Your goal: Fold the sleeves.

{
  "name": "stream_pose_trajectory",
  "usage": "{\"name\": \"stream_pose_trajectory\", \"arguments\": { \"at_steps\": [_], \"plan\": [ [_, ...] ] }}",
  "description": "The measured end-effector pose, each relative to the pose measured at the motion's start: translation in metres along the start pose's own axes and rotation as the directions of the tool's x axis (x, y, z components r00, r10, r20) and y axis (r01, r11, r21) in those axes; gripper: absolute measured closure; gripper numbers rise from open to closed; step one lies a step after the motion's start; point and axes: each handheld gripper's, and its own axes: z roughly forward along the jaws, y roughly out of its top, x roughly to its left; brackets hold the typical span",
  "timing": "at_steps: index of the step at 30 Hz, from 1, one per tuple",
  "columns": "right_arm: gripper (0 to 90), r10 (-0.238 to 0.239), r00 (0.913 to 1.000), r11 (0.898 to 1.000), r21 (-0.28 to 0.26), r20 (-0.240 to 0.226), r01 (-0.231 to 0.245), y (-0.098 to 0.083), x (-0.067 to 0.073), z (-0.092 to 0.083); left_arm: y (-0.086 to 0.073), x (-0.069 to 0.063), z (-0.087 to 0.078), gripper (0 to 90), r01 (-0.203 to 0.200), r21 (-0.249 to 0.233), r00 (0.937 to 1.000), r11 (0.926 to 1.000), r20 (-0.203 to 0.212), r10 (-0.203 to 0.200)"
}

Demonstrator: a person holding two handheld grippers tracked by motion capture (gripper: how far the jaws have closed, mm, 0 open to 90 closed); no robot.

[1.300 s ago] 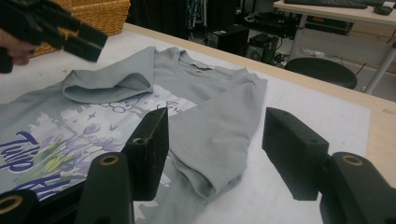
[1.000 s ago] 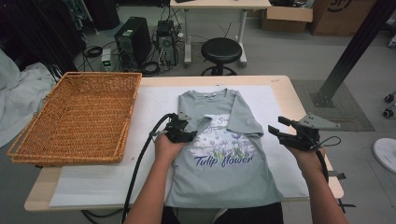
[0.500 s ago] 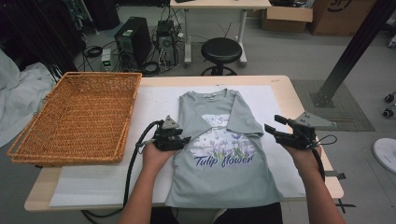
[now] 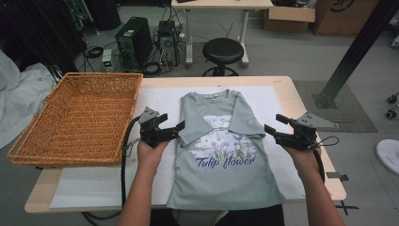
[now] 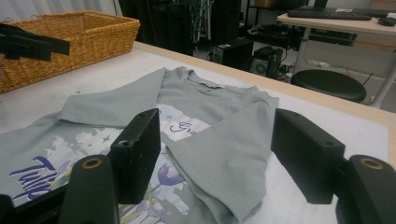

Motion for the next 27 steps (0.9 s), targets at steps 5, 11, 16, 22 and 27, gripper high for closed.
{"name": "stream_pose_trajectory", "arguments": {
  "at_steps": [5,11,16,22,27],
  "plan": [
    [26.3,0.023,0.9996,0.999,-0.024,-0.019,-0.023,0.001,0.004,0.001,0.002,-0.007,-0.013,16.1,-0.006,-0.046,0.9995,0.9989,0.03,0.008],
    [22.9,0.051,0.9981,0.997,-0.061,-0.034,-0.053,0.009,0.009,0.0,0.011,-0.011,-0.032,15.6,-0.026,-0.041,0.9993,0.9988,0.025,0.027],
    [19.3,0.047,0.9984,0.996,-0.071,-0.03,-0.049,0.014,0.012,0.0,0.018,-0.011,-0.039,15.6,-0.038,-0.069,0.9987,0.9969,0.032,0.04],
    [15.8,0.055,0.9983,0.996,-0.075,-0.018,-0.056,0.016,0.009,-0.001,0.021,-0.011,-0.038,15.6,-0.046,-0.069,0.997,0.9966,0.059,0.05],
    [14.1,0.072,0.9971,0.996,-0.057,-0.024,-0.073,0.016,0.008,-0.002,0.023,-0.012,-0.033,15.8,-0.043,-0.052,0.9963,0.9977,0.071,0.047]
  ]
}}
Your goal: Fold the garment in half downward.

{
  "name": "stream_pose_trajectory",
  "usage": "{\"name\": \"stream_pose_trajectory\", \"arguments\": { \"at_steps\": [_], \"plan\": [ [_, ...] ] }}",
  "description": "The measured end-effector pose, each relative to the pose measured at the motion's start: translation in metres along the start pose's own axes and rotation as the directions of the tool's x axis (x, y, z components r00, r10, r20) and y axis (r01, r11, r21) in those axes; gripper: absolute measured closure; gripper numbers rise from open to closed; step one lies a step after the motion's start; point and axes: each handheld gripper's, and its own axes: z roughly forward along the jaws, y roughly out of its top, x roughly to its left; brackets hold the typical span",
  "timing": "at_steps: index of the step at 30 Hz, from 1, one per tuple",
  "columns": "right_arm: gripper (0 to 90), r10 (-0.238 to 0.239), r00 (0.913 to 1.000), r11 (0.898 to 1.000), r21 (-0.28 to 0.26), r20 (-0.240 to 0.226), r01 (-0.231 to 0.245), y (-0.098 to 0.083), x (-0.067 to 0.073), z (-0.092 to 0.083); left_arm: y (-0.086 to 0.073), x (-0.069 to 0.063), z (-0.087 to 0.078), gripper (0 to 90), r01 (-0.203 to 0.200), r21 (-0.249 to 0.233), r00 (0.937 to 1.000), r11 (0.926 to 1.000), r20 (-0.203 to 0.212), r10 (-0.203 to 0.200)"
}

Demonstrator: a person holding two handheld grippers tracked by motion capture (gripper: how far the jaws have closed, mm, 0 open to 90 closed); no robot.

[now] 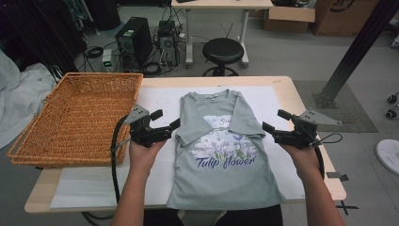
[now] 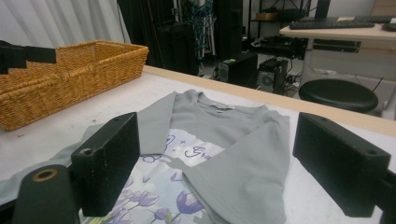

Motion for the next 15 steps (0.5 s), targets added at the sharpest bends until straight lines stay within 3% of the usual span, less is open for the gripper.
{"name": "stream_pose_trajectory", "arguments": {
  "at_steps": [8,13,15],
  "plan": [
    [13.8,0.036,0.9993,0.998,0.043,0.001,-0.036,-0.005,-0.013,0.011,-0.001,0.01,0.027,15.7,0.017,0.065,0.9998,0.9978,-0.006,-0.017],
    [14.0,0.111,0.9931,0.986,0.118,0.038,-0.115,-0.005,-0.033,0.039,-0.005,0.025,0.06,15.9,0.047,0.113,0.9989,0.9925,-0.001,-0.047],
    [14.3,0.116,0.9927,0.98,0.159,0.034,-0.12,-0.005,-0.041,0.056,-0.005,0.03,0.075,16.0,0.053,0.148,0.9986,0.9876,-0.008,-0.052]
  ]
}}
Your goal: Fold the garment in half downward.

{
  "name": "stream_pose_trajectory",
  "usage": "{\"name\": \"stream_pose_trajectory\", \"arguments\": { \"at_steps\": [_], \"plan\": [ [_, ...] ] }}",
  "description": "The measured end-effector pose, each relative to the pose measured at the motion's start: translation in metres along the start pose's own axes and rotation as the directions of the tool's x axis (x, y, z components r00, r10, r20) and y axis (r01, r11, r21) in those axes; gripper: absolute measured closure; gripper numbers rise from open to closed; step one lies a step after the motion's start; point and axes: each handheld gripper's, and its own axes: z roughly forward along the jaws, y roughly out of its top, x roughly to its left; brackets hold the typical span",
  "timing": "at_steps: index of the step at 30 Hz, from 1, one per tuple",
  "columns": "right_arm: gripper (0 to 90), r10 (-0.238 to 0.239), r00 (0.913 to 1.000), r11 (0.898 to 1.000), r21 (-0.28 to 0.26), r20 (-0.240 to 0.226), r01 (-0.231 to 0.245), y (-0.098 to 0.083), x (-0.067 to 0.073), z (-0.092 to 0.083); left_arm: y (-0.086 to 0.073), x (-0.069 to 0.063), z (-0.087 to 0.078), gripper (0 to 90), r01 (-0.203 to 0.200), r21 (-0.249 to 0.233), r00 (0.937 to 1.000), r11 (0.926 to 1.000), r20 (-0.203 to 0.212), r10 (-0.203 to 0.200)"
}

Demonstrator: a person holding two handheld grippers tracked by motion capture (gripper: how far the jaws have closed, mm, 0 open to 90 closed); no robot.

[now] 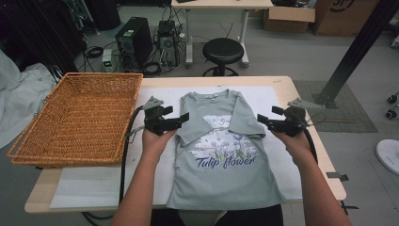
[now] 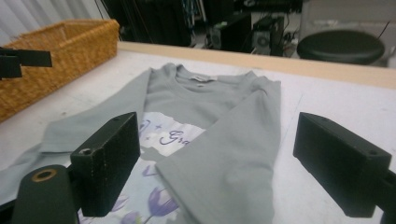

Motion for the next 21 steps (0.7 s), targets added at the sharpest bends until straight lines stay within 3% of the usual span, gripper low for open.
{"name": "stream_pose_trajectory", "arguments": {
  "at_steps": [3,7,11,16,18,19,21],
  "plan": [
    [16.4,0.006,0.9998,0.999,0.05,0.021,-0.007,0.001,-0.008,0.023,0.0,0.008,0.018,16.1,0.01,0.046,0.9998,0.9989,-0.015,-0.01],
    [19.8,-0.011,0.9973,0.993,0.119,0.072,0.002,-0.002,-0.016,0.054,-0.01,0.026,0.035,16.2,0.057,0.096,0.997,0.9938,-0.057,-0.051],
    [20.6,0.048,0.9923,0.98,0.185,0.114,-0.069,-0.014,-0.03,0.076,-0.019,0.037,0.046,16.6,0.082,0.131,0.9935,0.988,-0.088,-0.071],
    [23.6,0.043,0.9898,0.971,0.226,0.136,-0.073,-0.02,-0.036,0.088,-0.026,0.044,0.058,18.1,0.096,0.16,0.9908,0.9825,-0.11,-0.078],
    [24.0,0.049,0.9872,0.966,0.243,0.152,-0.085,-0.022,-0.04,0.09,-0.025,0.044,0.063,20.7,0.103,0.191,0.9884,0.9762,-0.13,-0.078],
    [24.9,0.052,0.9863,0.965,0.248,0.157,-0.09,-0.023,-0.041,0.091,-0.024,0.043,0.066,21.5,0.098,0.21,0.9887,0.9729,-0.132,-0.071],
    [26.5,0.048,0.9873,0.962,0.259,0.152,-0.086,-0.025,-0.043,0.093,-0.022,0.041,0.07,23.9,0.078,0.213,0.9922,0.974,-0.112,-0.055]
  ]
}}
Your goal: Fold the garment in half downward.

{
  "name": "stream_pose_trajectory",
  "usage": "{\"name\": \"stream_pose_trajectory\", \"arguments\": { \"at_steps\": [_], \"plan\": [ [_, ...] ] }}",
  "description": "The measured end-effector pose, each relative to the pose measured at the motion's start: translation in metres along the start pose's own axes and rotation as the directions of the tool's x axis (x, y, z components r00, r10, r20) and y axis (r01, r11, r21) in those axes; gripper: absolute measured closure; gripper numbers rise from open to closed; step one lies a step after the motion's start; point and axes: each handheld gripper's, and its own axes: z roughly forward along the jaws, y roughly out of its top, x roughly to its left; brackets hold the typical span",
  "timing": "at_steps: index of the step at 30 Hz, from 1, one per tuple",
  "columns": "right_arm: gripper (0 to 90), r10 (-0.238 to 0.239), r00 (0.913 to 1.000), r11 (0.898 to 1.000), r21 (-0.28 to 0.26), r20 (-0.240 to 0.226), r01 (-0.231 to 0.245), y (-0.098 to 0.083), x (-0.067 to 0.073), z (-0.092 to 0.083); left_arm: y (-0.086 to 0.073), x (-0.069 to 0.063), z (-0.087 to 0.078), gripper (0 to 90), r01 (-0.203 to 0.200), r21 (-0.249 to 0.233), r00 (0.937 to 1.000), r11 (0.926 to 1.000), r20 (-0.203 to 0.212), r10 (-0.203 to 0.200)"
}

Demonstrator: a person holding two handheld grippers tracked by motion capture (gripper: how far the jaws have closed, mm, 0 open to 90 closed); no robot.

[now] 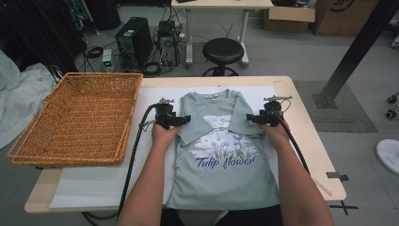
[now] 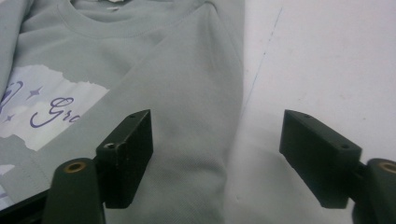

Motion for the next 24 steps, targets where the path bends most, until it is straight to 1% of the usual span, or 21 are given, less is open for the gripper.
{"name": "stream_pose_trajectory", "arguments": {
  "at_steps": [1,2,3,4,5,6,7,8,9,10,11,12,13,14,15,16,17,18,21,23,24],
  "plan": [
    [26.8,-0.006,1.0,1.0,0.004,0.005,0.006,0.0,0.0,0.001,0.001,-0.002,0.002,25.0,-0.006,0.002,1.0,1.0,0.001,0.006],
    [27.6,-0.007,0.9999,1.0,0.001,0.008,0.007,0.0,0.0,0.002,0.002,-0.003,0.005,25.7,-0.017,0.018,0.9998,0.9997,-0.002,0.017],
    [29.8,-0.009,0.9999,1.0,0.0,0.01,0.009,0.0,0.001,0.002,0.002,-0.007,0.006,25.9,-0.041,0.027,0.9988,0.9988,-0.027,0.042],
    [35.6,-0.016,0.9999,1.0,0.0,-0.001,0.016,0.001,0.002,0.003,0.002,-0.009,0.007,28.7,-0.06,0.033,0.9974,0.9977,-0.039,0.061],
    [38.7,-0.024,0.9996,1.0,0.001,-0.014,0.024,0.001,0.004,0.003,0.002,-0.01,0.007,30.8,-0.074,0.037,0.9962,0.9966,-0.043,0.076],
    [39.0,-0.042,0.9991,0.999,0.002,-0.006,0.042,0.0,0.007,0.005,0.002,-0.011,0.007,36.0,-0.081,0.038,0.9956,0.996,-0.043,0.083],
    [43.4,-0.06,0.9981,0.998,0.004,0.01,0.06,0.0,0.009,0.005,0.001,-0.013,0.007,44.1,-0.084,0.042,0.9953,0.9956,-0.045,0.086],
    [52.3,-0.076,0.9968,0.997,0.005,0.026,0.076,-0.001,0.012,0.005,0.001,-0.015,0.007,50.0,-0.084,0.045,0.9953,0.9955,-0.045,0.086],
    [57.6,-0.076,0.9969,0.997,0.005,0.019,0.076,-0.001,0.013,0.005,0.0,-0.017,0.007,53.7,-0.083,0.045,0.995,0.9955,-0.052,0.085],
    [61.6,-0.068,0.9976,0.998,0.002,0.016,0.068,-0.001,0.014,0.005,0.0,-0.02,0.007,56.1,-0.081,0.048,0.9939,0.9955,-0.072,0.084],
    [67.8,-0.058,0.9981,0.998,0.001,0.02,0.058,-0.002,0.016,0.005,0.0,-0.022,0.007,60.8,-0.08,0.053,0.9925,0.9954,-0.089,0.085],
    [74.2,-0.055,0.9983,0.998,0.001,0.021,0.055,-0.003,0.016,0.004,-0.001,-0.024,0.007,66.4,-0.088,0.06,0.9908,0.9943,-0.098,0.094],
    [81.2,-0.052,0.9985,0.999,-0.001,0.014,0.052,-0.003,0.017,0.004,0.0,-0.024,0.007,73.3,-0.093,0.071,0.9923,0.9931,-0.076,0.098],
    [82.5,-0.051,0.9987,0.999,-0.001,0.003,0.051,-0.003,0.018,0.005,0.0,-0.024,0.007,82.1,-0.082,0.075,0.9945,0.9938,-0.059,0.087],
    [83.5,-0.056,0.9984,0.998,0.0,0.005,0.056,-0.003,0.018,0.005,0.001,-0.025,0.007,82.7,-0.085,0.08,0.9942,0.9932,-0.06,0.09],
    [84.2,-0.049,0.9988,0.999,-0.001,-0.001,0.049,-0.003,0.018,0.005,0.001,-0.024,0.006,83.2,-0.091,0.084,0.9934,0.9924,-0.062,0.096],
    [84.7,-0.031,0.9993,1.0,-0.002,-0.022,0.031,-0.002,0.017,0.005,0.003,-0.024,0.005,83.6,-0.103,0.091,0.9913,0.9904,-0.073,0.11],
    [85.0,-0.019,0.9989,1.0,-0.006,-0.043,0.019,-0.001,0.016,0.004,0.003,-0.022,0.004,83.8,-0.109,0.089,0.9892,0.9901,-0.089,0.116],
    [85.3,-0.015,0.9968,0.999,-0.051,-0.078,0.011,0.003,0.019,0.003,0.008,-0.015,-0.001,84.1,-0.097,0.048,0.9901,0.9941,-0.097,0.101],
    [85.3,-0.018,0.9947,0.996,-0.083,-0.101,0.01,0.009,0.022,0.003,0.016,-0.008,-0.007,84.2,-0.099,0.016,0.9914,0.9949,-0.084,0.1],
    [85.3,-0.028,0.9942,0.995,-0.099,-0.103,0.018,0.013,0.023,0.003,0.022,-0.005,-0.012,84.2,-0.119,-0.002,0.9909,0.9928,-0.062,0.119]
  ]
}}
